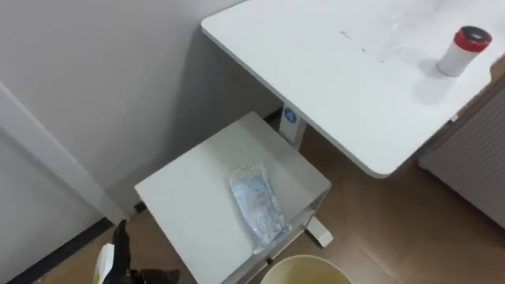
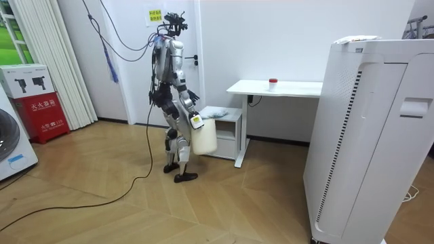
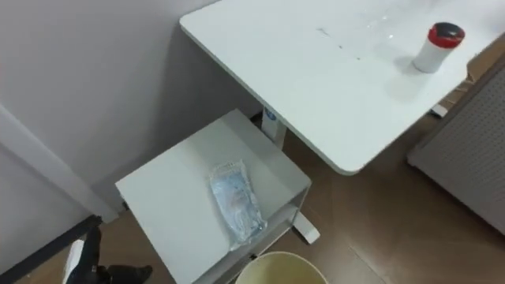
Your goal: Pick garbage
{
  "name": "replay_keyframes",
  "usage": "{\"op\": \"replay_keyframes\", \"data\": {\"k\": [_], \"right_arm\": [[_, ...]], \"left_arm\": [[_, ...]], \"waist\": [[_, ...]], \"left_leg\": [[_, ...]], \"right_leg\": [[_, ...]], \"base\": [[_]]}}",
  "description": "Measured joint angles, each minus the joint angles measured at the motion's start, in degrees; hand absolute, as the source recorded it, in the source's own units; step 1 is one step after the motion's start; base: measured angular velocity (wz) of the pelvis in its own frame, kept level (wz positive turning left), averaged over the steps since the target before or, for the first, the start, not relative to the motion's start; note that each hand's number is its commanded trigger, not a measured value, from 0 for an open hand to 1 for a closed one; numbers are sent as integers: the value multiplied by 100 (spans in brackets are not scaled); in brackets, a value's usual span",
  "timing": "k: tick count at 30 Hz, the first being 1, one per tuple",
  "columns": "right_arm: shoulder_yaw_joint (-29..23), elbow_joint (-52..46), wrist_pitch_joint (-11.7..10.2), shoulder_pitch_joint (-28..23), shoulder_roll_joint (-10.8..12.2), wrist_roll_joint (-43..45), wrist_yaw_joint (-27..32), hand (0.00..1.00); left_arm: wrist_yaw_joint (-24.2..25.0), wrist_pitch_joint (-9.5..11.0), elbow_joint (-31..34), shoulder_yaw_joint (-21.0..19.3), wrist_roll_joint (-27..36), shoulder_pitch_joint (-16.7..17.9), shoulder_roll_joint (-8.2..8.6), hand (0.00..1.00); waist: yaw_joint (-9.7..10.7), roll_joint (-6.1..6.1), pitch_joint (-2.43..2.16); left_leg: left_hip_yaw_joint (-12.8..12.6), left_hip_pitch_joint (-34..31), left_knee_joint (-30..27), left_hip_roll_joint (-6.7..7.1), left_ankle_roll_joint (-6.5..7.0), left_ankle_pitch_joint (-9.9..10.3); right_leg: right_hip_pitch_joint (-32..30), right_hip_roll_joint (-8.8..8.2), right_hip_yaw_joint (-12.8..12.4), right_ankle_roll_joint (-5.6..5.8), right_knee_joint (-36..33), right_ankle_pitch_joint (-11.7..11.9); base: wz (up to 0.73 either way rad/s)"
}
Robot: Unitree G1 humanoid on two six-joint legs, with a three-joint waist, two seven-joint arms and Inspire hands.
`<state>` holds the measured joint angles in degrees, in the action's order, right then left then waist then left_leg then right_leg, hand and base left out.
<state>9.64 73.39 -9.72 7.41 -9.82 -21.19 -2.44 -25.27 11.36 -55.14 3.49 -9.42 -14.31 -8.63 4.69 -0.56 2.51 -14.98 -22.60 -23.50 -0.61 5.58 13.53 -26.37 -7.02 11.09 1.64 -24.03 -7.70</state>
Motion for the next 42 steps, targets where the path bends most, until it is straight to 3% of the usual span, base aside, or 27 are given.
{"op": "replay_keyframes", "data": {"k": [6, 11, 17, 21, 27, 31, 42], "right_arm": [[36, -244, -84, 50, -241, -503, 59, 100], [40, -323, -95, 63, -341, -837, 182, 100], [39, -405, -86, 50, -400, -1253, 348, 100], [44, -389, -42, 31, -417, -1483, 428, 100], [58, -201, -20, 27, -417, -1706, 426, 100], [233, 53, -1, 16, -420, -2012, 453, 100], [603, 398, 474, -192, -503, -1915, 410, 100]], "left_arm": [[-257, 38, -108, 262, -406, -707, -58, 0], [-539, 148, -112, 404, -450, -873, -137, 0], [-713, 199, -594, 633, -448, -1420, -408, 0], [-833, 209, -910, 636, -441, -1715, -442, 0], [-998, 210, -919, 646, -423, -1781, -613, 0], [-1045, 209, -964, 699, -372, -1780, -610, 0], [-1038, 163, -1417, 1373, -676, -1852, -586, 0]], "waist": [[258, -38, 64], [397, -34, 102], [719, -61, 198], [845, -63, 206], [1023, -67, 213], [1072, -62, 213], [1307, -57, 210]], "left_leg": [[-174, -746, -426, -110, 21, 44], [-228, -1019, -674, -214, -32, 116], [-229, -1435, -1142, -388, -62, 237], [-306, -1728, -1477, -497, -87, 373], [-346, -1988, -1928, -677, -173, 561], [-366, -1982, -1972, -691, -222, 587], [-431, -2001, -2022, -707, -292, 623]], "right_leg": [[-872, 9, -186, -118, -513, 3], [-1181, 30, -236, -229, -698, -19], [-1536, 126, -235, -316, -993, -83], [-1890, 182, -326, -376, -1294, -176], [-2202, 223, -396, -501, -1729, -364], [-2262, 254, -465, -540, -1853, -421], [-2369, 308, -553, -599, -1976, -488]], "base": [[-14], [-13], [-4], [-13], [-9], [-5], [-4]]}}
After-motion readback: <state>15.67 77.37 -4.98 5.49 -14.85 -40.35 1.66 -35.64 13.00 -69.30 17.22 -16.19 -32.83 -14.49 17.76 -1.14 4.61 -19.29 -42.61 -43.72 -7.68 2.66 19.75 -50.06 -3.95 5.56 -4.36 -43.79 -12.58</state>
